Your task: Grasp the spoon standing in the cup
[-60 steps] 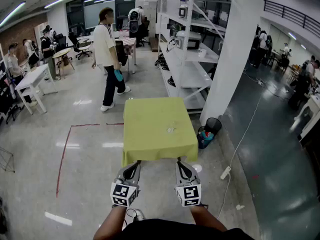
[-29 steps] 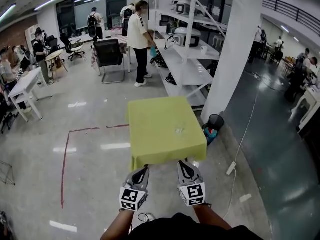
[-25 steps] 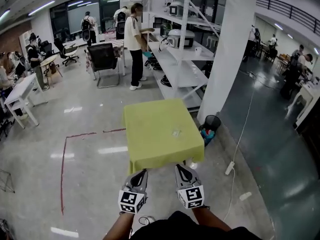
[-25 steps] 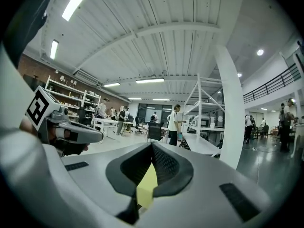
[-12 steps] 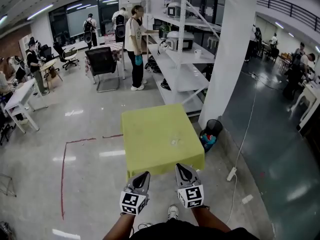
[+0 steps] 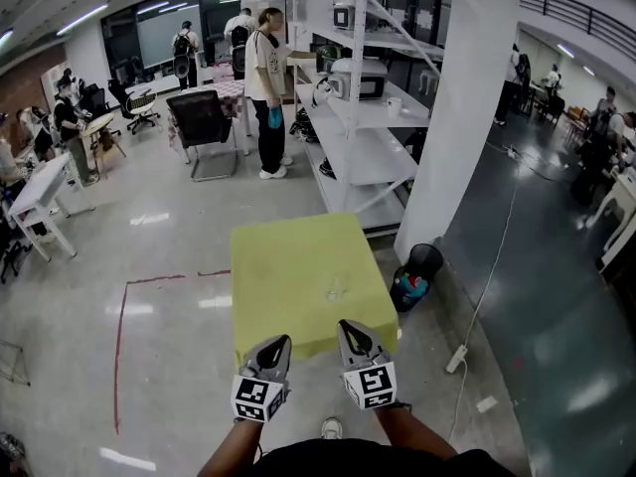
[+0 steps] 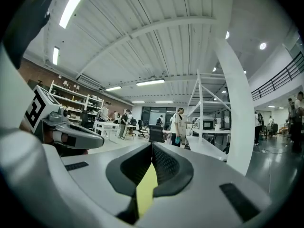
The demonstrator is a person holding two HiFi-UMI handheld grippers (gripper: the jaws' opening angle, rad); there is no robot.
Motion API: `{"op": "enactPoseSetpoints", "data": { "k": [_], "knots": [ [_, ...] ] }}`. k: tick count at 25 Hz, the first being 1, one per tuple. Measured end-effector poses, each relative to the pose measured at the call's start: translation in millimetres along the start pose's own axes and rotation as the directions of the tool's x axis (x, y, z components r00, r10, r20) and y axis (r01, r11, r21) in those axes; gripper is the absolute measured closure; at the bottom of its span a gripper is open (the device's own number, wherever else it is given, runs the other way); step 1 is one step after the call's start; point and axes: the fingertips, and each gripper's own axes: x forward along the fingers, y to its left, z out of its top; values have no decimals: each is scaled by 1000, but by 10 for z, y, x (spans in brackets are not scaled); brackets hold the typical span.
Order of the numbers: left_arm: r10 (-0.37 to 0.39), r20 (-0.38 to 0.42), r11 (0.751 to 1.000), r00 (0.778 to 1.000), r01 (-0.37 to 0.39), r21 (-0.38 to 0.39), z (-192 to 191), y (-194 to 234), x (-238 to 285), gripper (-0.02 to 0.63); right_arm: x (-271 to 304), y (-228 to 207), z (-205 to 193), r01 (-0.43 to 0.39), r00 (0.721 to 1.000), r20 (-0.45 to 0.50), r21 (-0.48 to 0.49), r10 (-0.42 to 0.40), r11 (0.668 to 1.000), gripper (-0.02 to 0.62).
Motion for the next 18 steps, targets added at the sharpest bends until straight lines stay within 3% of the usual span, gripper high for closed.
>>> {"op": "enactPoseSetpoints", "data": {
  "k": [10,18],
  "knots": [
    [63,17,998,998,-63,-6,169,54,383,598,194,-373,-44,-48,999,3,-1,48,999,589],
    [71,24,997,997,-70,-40,118,380,754,598,664,-514,-196,-65,997,-36,-29,64,997,589]
  ]
}}
